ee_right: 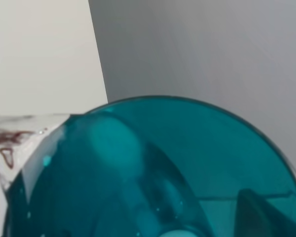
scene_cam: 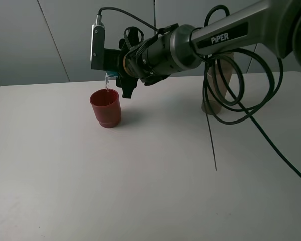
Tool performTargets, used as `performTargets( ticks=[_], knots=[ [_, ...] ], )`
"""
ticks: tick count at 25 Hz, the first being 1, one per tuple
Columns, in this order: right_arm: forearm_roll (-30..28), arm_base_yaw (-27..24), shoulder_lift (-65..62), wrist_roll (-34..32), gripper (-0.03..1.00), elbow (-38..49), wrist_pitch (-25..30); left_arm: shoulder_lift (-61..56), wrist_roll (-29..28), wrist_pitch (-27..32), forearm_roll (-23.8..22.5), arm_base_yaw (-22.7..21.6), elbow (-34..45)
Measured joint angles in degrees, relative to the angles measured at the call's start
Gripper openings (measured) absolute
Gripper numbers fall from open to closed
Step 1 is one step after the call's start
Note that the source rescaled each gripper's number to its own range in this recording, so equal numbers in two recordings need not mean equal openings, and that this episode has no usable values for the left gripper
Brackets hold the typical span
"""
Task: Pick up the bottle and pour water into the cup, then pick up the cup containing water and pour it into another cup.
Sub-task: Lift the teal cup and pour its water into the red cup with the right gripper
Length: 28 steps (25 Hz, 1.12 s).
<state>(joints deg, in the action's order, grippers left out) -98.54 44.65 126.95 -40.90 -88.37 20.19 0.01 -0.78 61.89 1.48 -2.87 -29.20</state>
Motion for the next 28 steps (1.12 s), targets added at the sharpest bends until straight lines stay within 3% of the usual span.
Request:
performTargets(
  ticks=[11,28],
  knots=[
    [-0.36,0.00,0.00,9.11,0.11,0.00,0.00,0.00,0.00,0.00,0.00,0.00,0.00],
    [-0.73,0.00,0.00,16.09,0.11,-0.31,1.11,0.00,0.00,0.00,0.00,0.00,0.00]
  ],
)
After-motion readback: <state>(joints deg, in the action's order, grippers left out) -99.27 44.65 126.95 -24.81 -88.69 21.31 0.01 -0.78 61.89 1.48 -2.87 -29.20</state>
